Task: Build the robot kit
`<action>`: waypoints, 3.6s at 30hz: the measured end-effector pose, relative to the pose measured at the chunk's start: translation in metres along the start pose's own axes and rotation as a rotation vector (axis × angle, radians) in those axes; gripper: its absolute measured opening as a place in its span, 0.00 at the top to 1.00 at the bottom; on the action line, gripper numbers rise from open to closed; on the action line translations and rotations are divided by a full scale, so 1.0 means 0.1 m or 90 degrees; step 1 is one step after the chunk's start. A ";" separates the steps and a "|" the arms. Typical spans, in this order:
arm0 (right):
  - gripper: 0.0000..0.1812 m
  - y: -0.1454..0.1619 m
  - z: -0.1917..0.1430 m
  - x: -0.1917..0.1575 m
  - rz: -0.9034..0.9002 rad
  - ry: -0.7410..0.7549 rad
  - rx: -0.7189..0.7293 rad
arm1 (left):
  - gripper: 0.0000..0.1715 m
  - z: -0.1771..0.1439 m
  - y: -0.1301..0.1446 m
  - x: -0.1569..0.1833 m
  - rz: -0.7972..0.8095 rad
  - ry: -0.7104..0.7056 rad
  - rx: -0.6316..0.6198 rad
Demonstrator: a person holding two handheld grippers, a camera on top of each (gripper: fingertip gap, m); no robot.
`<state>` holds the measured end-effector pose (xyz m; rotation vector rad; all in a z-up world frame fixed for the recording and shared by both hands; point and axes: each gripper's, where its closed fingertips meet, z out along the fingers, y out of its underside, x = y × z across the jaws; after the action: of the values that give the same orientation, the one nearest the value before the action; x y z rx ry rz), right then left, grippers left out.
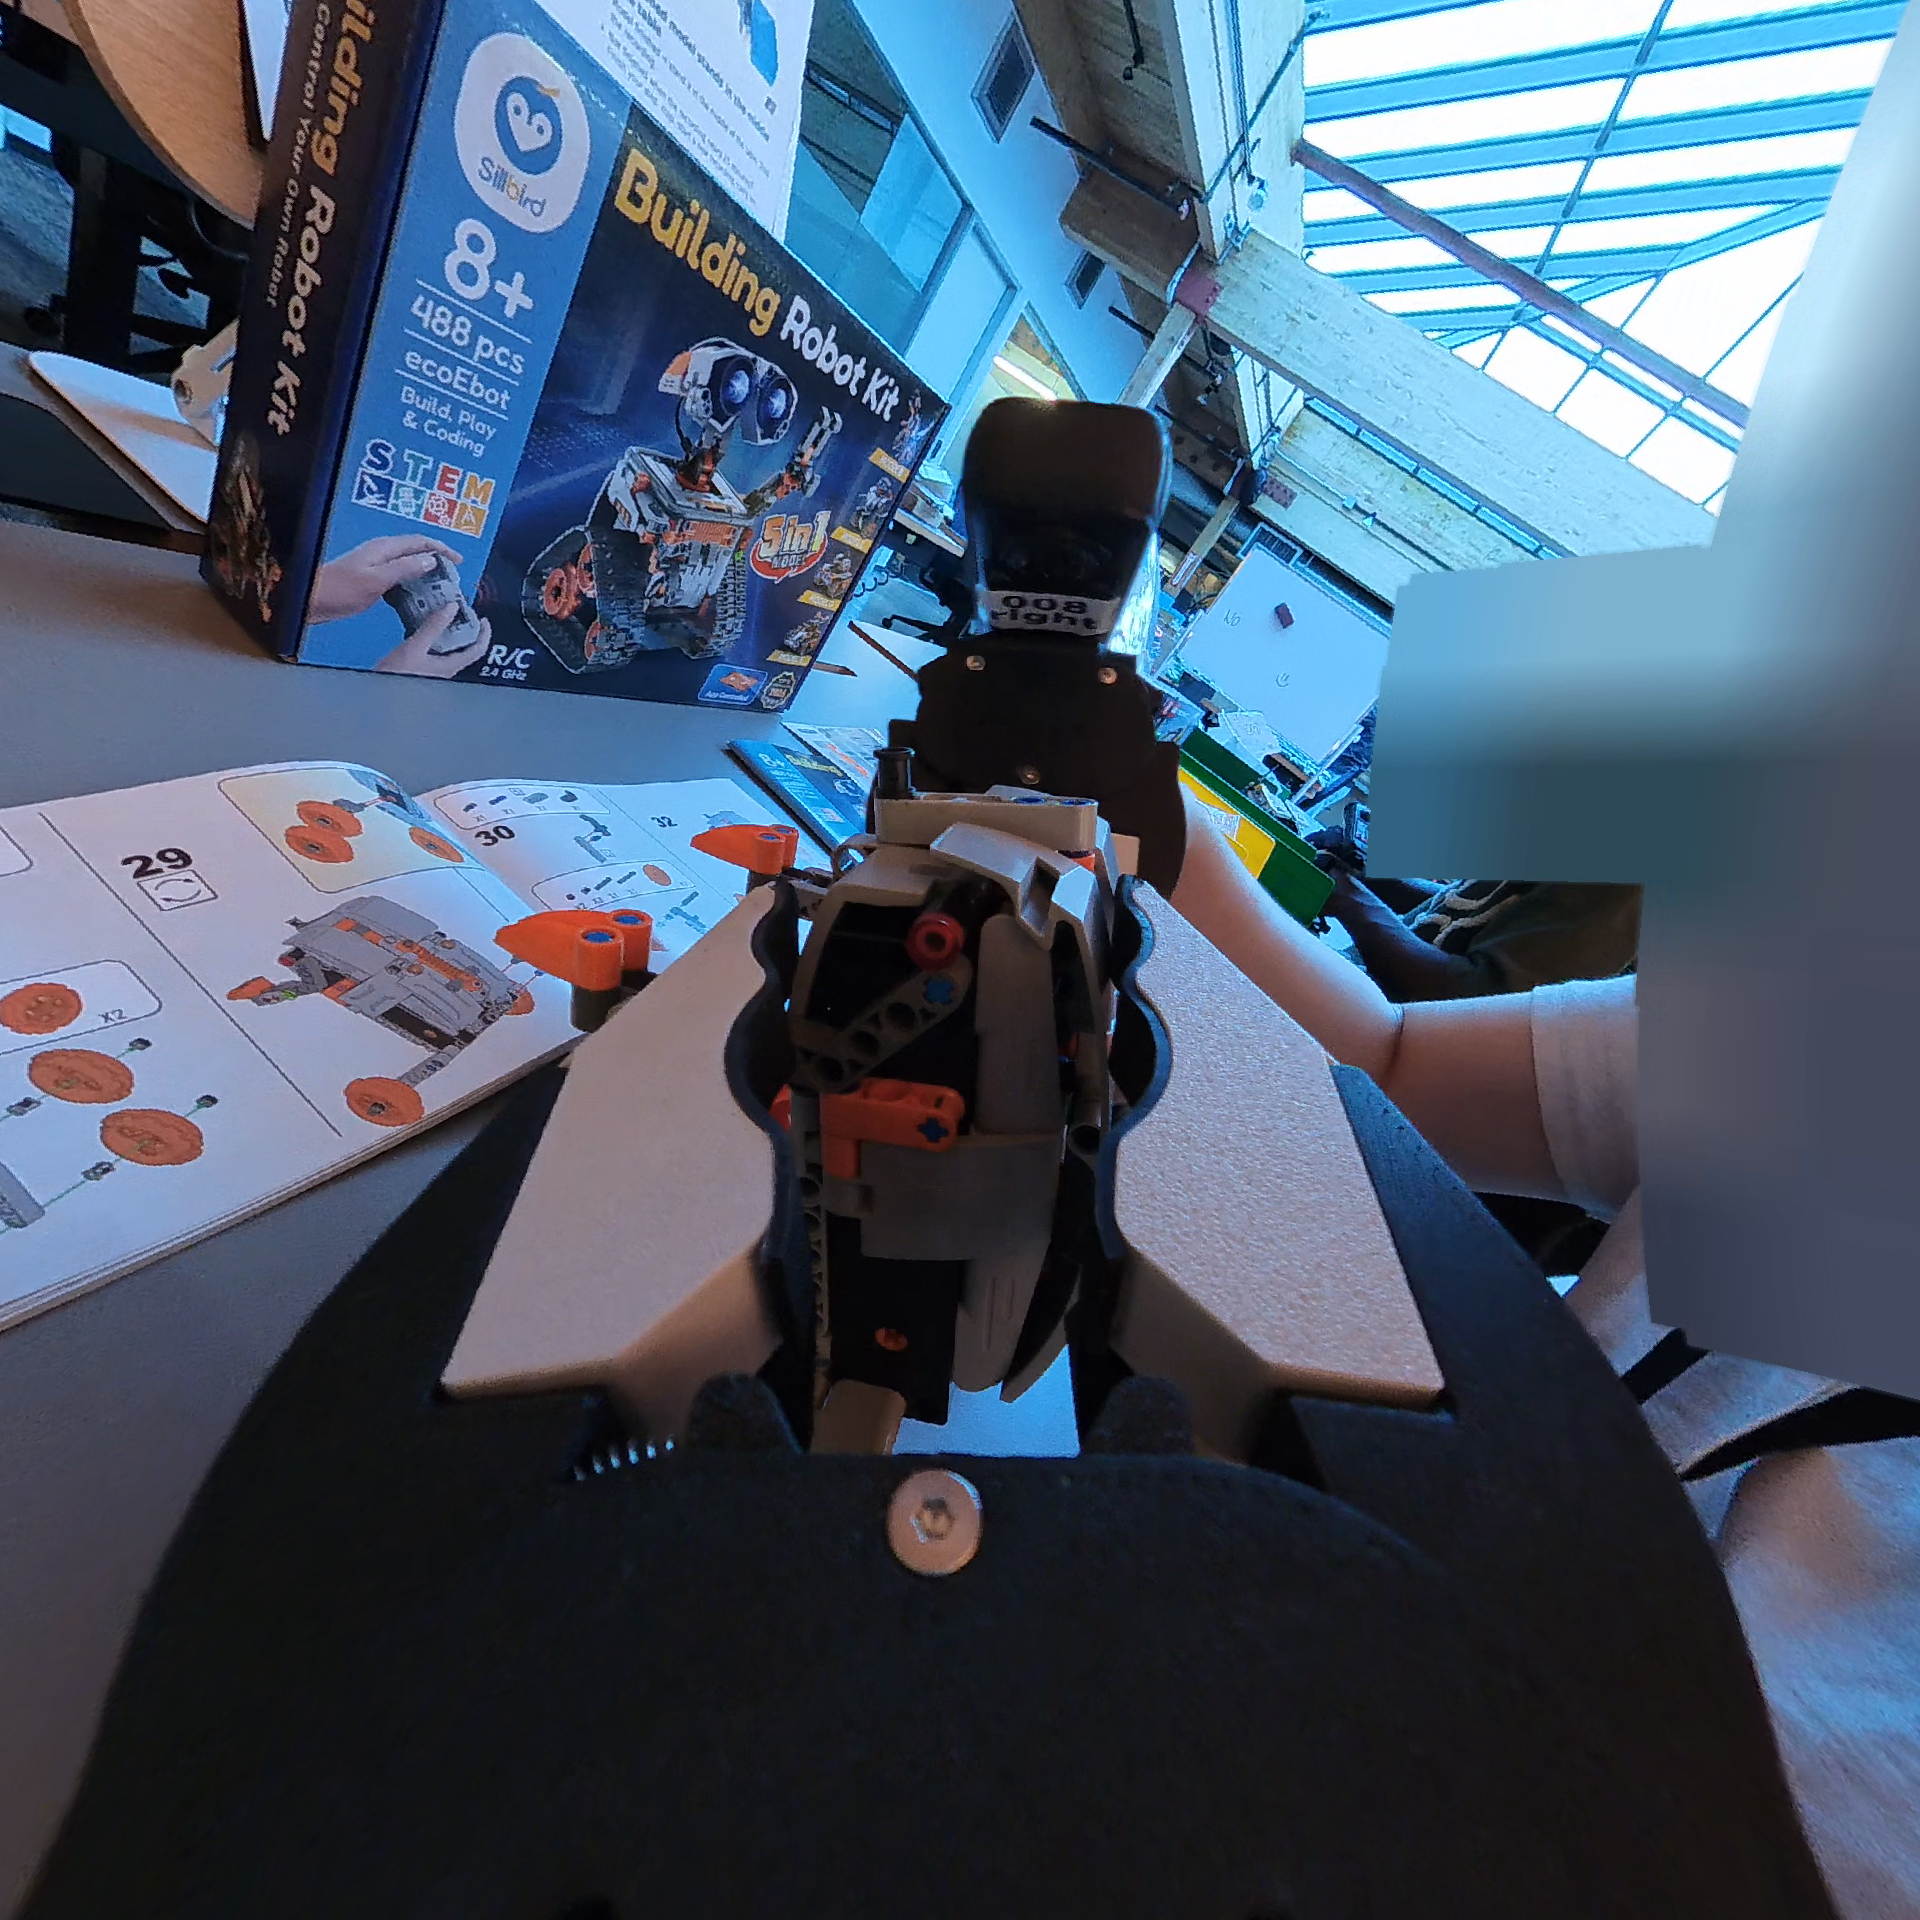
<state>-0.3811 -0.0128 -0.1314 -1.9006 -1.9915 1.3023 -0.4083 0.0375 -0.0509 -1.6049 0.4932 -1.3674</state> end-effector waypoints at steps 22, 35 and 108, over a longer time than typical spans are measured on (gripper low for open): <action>0.91 0.05 -0.06 0.08 0.122 -0.020 0.000 | 0.66 0.02 -0.01 -0.03 -0.005 0.032 -0.021; 0.91 0.02 -0.06 -0.06 0.085 -0.043 -0.003 | 0.66 -0.16 0.05 0.09 0.049 0.148 -0.050; 0.88 -0.68 -0.58 -0.74 -0.004 -0.071 0.421 | 0.95 0.22 0.27 0.90 0.094 0.024 0.103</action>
<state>-0.3827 -0.0381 -0.0182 -1.5207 -1.3391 1.8025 -0.3539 -0.0382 -0.0235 -1.3870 0.5005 -1.2948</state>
